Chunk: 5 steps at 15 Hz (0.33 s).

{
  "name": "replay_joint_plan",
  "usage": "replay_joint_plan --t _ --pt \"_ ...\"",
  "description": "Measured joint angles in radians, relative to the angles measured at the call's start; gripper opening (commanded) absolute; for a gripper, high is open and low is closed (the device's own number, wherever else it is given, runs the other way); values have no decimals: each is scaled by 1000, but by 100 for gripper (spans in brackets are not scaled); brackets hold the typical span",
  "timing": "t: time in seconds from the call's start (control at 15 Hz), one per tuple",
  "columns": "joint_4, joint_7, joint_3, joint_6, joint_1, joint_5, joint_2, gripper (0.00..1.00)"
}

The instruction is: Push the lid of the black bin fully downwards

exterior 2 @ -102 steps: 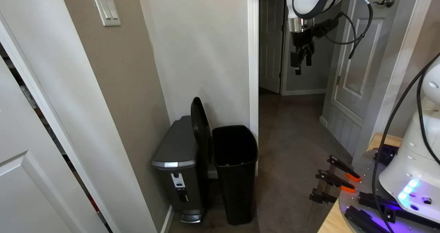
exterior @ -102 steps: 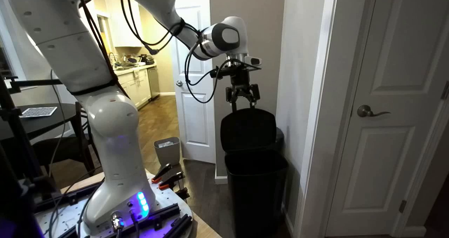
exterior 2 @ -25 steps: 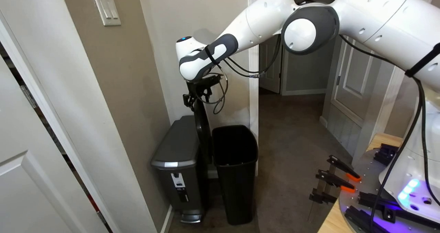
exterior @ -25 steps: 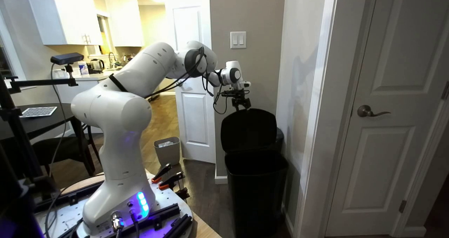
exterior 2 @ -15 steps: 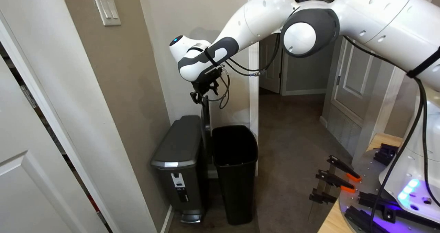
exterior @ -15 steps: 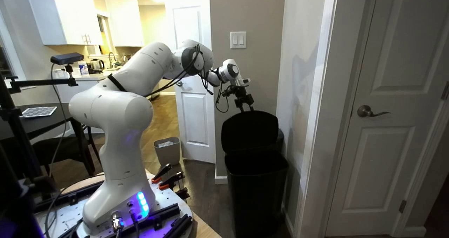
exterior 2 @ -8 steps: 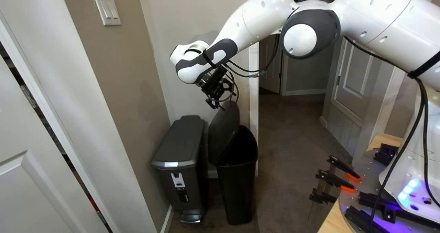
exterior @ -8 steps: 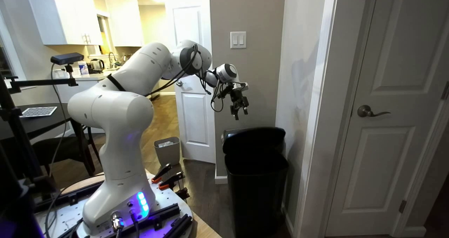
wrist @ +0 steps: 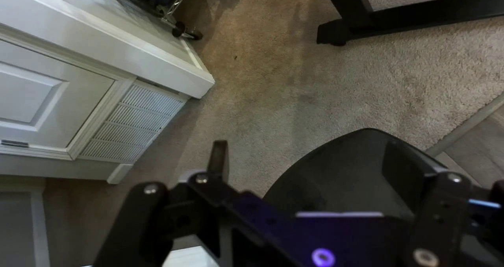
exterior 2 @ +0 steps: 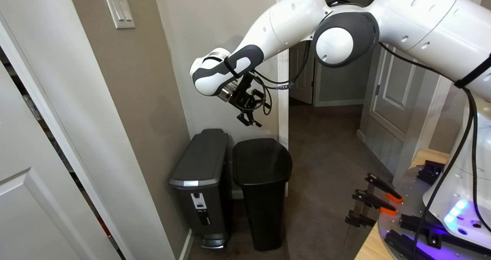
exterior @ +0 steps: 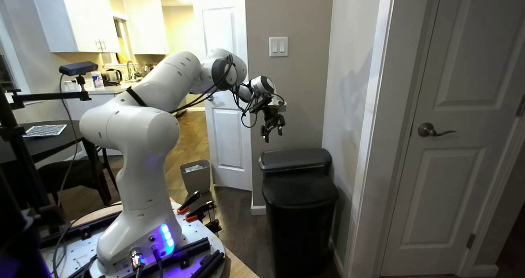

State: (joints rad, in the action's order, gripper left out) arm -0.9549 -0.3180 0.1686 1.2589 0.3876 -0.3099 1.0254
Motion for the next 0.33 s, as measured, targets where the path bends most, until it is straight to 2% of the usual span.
replay_joint_plan --t 0.33 --pt "2 8 -2 0 -2 0 0 100"
